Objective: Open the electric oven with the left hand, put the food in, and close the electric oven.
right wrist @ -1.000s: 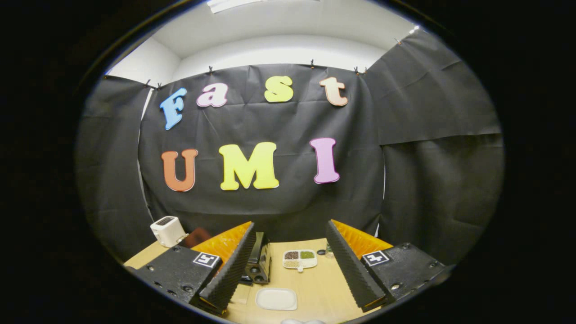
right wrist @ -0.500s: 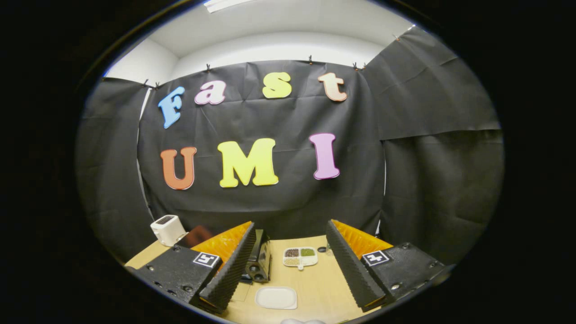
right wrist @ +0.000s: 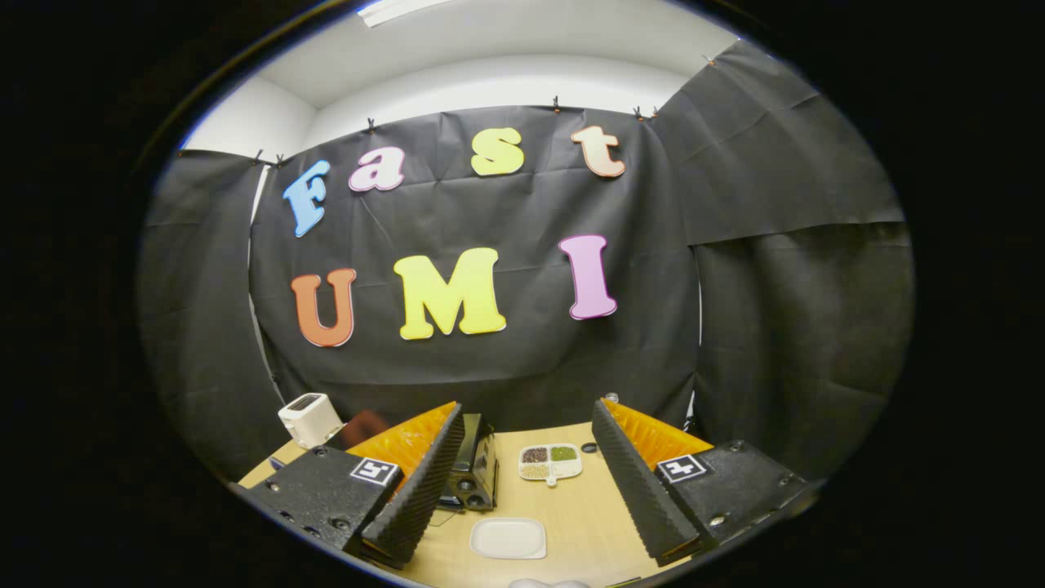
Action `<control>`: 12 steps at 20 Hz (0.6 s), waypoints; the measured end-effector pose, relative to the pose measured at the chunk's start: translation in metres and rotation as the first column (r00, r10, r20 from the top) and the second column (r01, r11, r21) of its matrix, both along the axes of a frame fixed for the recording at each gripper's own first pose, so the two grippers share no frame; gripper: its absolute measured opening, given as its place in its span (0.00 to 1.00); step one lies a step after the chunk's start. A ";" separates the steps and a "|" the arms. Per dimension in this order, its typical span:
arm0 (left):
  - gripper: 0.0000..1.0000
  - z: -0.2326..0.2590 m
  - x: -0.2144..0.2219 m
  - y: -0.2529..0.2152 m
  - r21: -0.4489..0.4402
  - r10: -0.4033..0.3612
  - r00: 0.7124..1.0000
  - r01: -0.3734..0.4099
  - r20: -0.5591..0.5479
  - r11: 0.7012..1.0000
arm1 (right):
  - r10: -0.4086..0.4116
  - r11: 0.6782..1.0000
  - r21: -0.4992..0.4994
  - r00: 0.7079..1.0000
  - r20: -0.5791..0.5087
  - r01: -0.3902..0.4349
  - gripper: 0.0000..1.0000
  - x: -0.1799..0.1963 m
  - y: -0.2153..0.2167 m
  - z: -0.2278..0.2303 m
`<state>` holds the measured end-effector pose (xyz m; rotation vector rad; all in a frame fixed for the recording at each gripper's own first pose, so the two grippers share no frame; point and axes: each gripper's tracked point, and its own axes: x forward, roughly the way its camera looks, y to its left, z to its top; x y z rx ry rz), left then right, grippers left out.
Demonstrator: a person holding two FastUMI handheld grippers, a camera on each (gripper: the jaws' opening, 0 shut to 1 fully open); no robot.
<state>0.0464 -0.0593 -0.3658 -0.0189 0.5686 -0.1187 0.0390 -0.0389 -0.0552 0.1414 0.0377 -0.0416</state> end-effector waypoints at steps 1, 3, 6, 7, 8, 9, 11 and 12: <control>0.96 0.007 0.005 -0.002 0.005 -0.003 1.000 0.003 0.020 1.000 | -0.001 1.000 0.002 1.000 -0.001 0.001 0.96 0.000 0.000 0.000; 0.96 0.015 0.014 -0.001 0.014 -0.007 0.999 0.007 0.035 1.000 | 0.000 1.000 0.006 1.000 -0.002 0.000 0.96 0.002 0.000 -0.001; 0.96 0.025 0.030 0.001 0.003 0.003 0.999 -0.004 0.050 1.000 | -0.009 1.000 0.012 1.000 -0.001 0.009 1.00 0.001 -0.004 0.000; 0.96 0.029 0.035 0.001 -0.001 0.007 0.998 -0.007 0.058 1.000 | -0.011 1.000 0.017 1.000 0.001 0.011 1.00 0.002 -0.004 0.000; 0.96 0.033 0.040 0.000 0.004 0.007 0.998 -0.007 0.065 1.000 | -0.012 1.000 0.018 1.000 -0.003 0.012 0.96 0.002 -0.005 -0.001; 0.96 0.036 0.045 0.001 0.009 0.005 0.997 -0.006 0.075 1.000 | -0.015 1.000 0.017 1.000 -0.007 0.015 0.96 0.002 -0.007 -0.003; 0.96 0.040 0.056 -0.005 0.014 0.005 0.996 -0.006 0.084 1.000 | -0.018 0.999 0.030 1.000 -0.011 0.018 0.96 0.003 -0.009 -0.003; 0.96 0.043 0.062 -0.006 0.006 0.007 0.996 -0.008 0.088 1.000 | -0.018 0.999 0.035 1.000 -0.010 0.019 1.00 0.003 -0.010 -0.003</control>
